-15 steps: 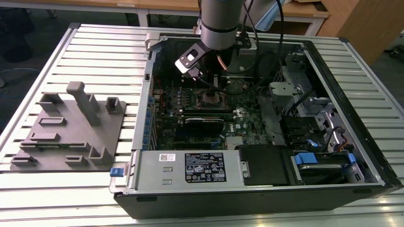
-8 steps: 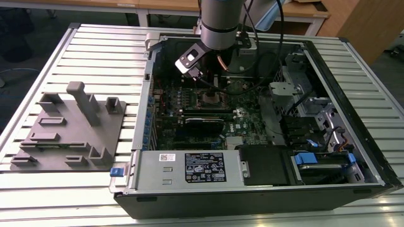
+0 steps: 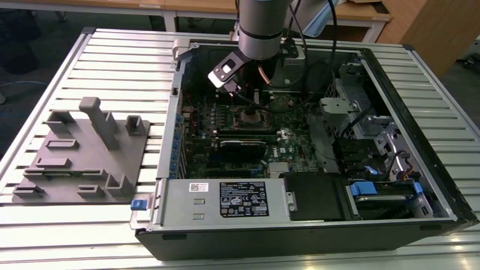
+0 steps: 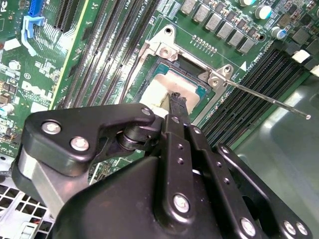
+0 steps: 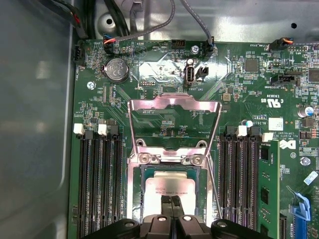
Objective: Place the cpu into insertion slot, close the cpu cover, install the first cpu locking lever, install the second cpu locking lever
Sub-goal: 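Place the cpu into insertion slot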
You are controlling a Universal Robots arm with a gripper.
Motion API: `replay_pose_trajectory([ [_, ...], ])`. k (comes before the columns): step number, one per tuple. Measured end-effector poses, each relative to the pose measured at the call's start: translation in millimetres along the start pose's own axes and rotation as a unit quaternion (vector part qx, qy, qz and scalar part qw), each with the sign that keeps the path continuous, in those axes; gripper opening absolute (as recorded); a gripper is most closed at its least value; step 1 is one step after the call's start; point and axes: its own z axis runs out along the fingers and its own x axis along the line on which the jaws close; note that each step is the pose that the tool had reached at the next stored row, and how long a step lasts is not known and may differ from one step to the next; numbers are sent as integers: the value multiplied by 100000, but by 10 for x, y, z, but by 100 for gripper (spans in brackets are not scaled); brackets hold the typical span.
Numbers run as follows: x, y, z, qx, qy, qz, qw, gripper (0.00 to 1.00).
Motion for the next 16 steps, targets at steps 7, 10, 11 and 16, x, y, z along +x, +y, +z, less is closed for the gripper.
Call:
replay_pose_trajectory([
  [7,-1,-1,48,-4,0,-1,100000,11],
  [10,-1,-1,49,-6,1,-2,100000,11],
  [11,-1,0,51,-7,3,3,100000,11],
  [16,-1,4,83,-12,11,2,100000,11],
])
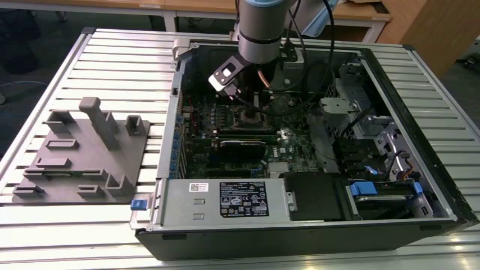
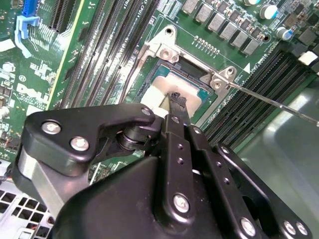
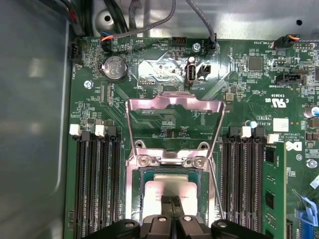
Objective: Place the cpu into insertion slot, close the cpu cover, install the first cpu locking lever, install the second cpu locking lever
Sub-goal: 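Place the cpu into insertion slot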
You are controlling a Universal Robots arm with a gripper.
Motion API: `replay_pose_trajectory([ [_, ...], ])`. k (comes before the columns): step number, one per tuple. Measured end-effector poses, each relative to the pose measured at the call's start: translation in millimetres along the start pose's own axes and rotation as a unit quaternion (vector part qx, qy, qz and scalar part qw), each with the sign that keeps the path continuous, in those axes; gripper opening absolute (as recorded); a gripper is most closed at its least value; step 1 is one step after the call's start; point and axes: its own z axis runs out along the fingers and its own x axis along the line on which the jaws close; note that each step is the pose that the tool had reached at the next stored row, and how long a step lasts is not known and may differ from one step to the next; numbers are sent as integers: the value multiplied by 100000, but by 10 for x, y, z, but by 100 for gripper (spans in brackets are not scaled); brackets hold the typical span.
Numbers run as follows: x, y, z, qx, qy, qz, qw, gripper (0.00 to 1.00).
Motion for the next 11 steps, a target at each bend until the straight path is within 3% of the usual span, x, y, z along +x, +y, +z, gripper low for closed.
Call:
replay_pose_trajectory([
  [11,-1,-1,28,13,-19,-2,100000,11],
])
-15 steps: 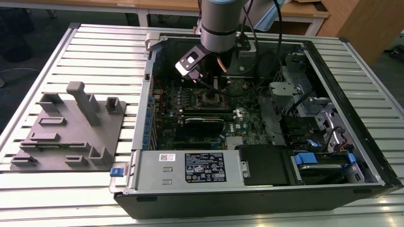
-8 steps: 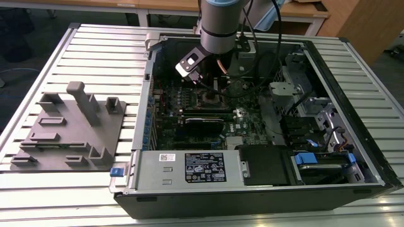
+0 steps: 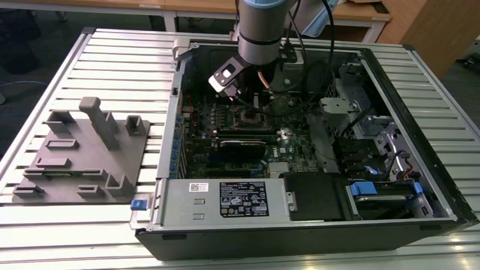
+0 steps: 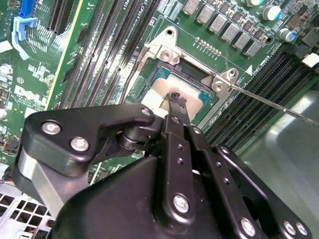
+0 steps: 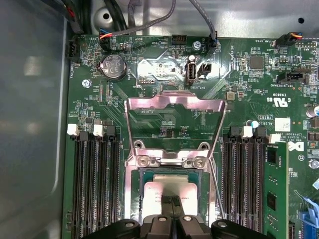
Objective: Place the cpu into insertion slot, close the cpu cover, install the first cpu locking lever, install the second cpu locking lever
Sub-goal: 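Place the cpu into insertion slot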
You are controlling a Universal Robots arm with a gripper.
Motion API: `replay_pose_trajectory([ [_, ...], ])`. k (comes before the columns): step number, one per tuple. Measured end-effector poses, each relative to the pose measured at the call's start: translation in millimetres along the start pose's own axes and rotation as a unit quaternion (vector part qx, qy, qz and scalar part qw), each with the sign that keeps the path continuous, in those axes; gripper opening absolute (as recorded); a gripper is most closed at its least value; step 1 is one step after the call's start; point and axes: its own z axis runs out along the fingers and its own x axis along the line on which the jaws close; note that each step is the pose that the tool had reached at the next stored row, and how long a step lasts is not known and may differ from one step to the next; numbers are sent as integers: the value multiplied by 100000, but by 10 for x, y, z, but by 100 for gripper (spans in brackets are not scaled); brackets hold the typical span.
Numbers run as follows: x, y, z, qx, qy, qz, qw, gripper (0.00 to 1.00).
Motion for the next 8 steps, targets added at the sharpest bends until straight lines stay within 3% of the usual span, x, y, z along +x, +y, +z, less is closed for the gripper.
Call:
replay_pose_trajectory([
  [8,0,0,15,-9,5,0,100000,11],
])
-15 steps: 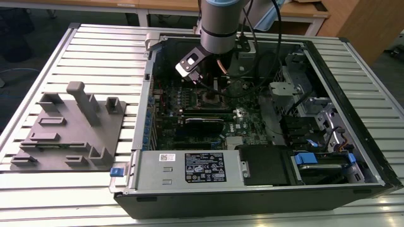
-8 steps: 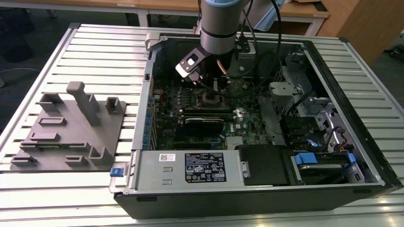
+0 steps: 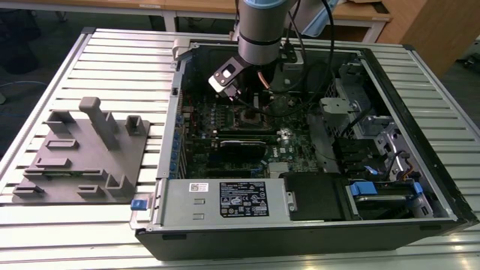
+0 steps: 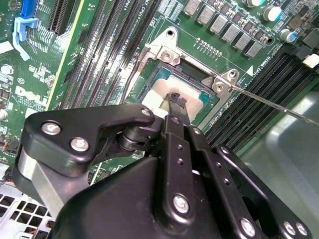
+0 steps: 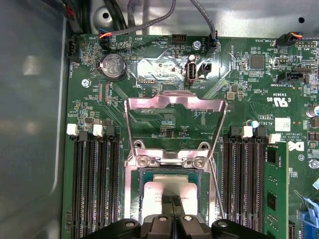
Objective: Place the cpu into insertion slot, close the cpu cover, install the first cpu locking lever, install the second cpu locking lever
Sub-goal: 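Place the cpu into insertion slot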
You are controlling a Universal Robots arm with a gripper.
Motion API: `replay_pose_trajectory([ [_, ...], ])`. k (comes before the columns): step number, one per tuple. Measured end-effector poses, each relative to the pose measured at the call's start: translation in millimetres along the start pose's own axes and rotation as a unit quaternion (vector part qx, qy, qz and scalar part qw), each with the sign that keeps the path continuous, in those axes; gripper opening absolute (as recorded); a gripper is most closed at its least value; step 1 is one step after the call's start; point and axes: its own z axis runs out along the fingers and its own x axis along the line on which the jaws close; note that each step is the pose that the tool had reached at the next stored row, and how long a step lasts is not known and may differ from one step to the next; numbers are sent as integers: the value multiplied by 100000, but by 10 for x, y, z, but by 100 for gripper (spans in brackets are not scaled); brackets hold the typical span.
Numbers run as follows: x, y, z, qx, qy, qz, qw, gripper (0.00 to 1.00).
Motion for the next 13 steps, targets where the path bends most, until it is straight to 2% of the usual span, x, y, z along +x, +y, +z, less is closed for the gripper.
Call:
replay_pose_trajectory([
  [3,1,1,-6,-18,28,2,100000,11],
  [5,5,3,-25,-83,146,3,100000,11],
  [7,2,2,-71,4,-1,2,100000,11],
  [13,4,5,-159,-4,9,1,100000,11],
])
